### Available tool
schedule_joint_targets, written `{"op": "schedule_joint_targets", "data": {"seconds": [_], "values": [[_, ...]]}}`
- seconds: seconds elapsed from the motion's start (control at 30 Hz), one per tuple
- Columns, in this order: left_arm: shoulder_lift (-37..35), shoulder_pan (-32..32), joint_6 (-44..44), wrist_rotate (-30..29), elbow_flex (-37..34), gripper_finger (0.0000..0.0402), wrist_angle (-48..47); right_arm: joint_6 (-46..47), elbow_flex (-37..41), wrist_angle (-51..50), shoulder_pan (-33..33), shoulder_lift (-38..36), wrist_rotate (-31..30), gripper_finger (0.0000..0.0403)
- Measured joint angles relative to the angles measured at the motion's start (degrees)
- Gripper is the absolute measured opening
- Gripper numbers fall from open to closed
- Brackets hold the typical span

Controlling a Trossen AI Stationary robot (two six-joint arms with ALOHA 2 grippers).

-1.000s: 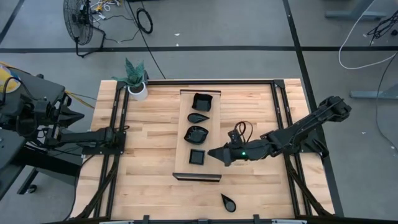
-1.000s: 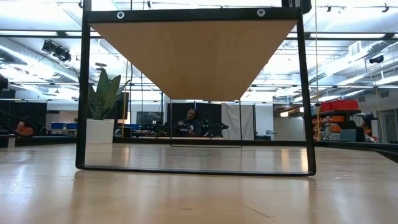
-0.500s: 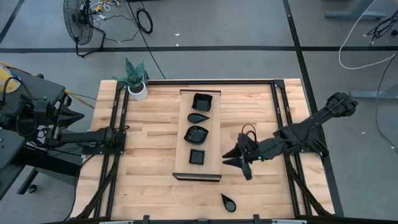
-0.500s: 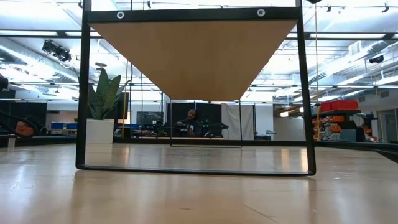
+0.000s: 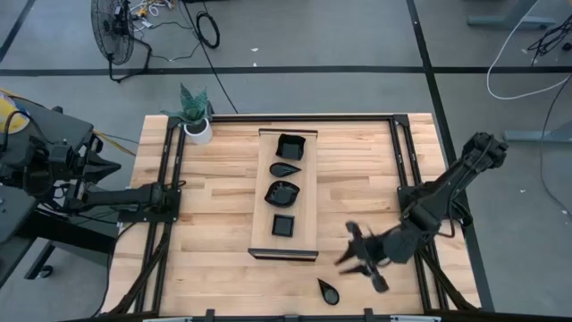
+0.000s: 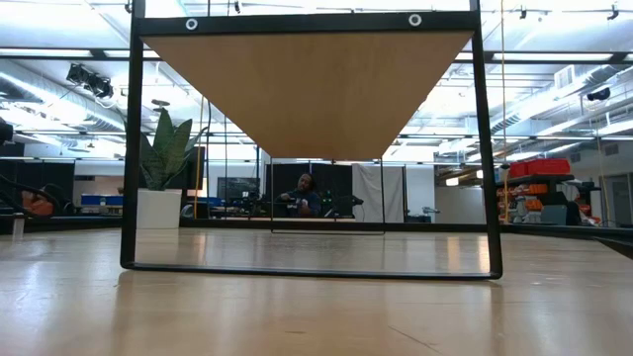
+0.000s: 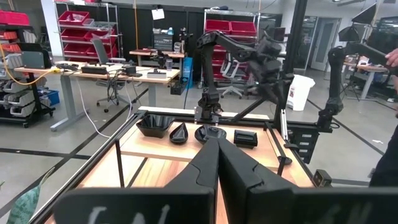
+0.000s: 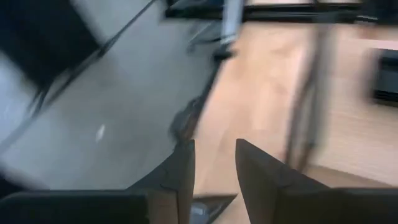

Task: Pick & Place Mini shaped plates
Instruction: Stack the drop shaped plate on top of the drop shaped plate

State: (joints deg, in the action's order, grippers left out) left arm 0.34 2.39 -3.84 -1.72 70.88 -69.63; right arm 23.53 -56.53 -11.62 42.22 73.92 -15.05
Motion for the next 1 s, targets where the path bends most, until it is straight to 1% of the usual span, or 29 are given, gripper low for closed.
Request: {"op": "schedule_joint_targets", "data": {"seconds": [0.13,0.23,0.33,0.4,0.67,0.8,1.0], "values": [[0.0,0.0,0.0,0.0,0.0,0.0014,0.0,-12.1,0.0,-0.1,2.8,2.3,8.0,0.0118],[0.0,0.0,0.0,0.0,0.0,0.0014,0.0,-17.3,0.0,0.0,4.5,4.2,11.0,0.0118],[0.0,0.0,0.0,0.0,0.0,0.0014,0.0,-21.8,-1.5,-1.6,5.8,6.8,11.5,0.0118],[0.0,0.0,0.0,0.0,0.0,0.0014,0.0,-25.9,-3.7,-4.4,6.3,8.4,11.5,0.0118],[0.0,0.0,0.0,0.0,0.0,0.0014,0.0,-41.5,-16.0,-18.8,6.7,13.6,11.5,0.0118],[0.0,0.0,0.0,0.0,0.0,0.0014,0.0,-52.5,-20.7,-23.2,6.7,16.0,11.5,0.0118],[0.0,0.0,0.0,0.0,0.0,0.0014,0.0,-70.6,-25.5,-23.3,6.7,20.0,11.5,0.0118]]}}
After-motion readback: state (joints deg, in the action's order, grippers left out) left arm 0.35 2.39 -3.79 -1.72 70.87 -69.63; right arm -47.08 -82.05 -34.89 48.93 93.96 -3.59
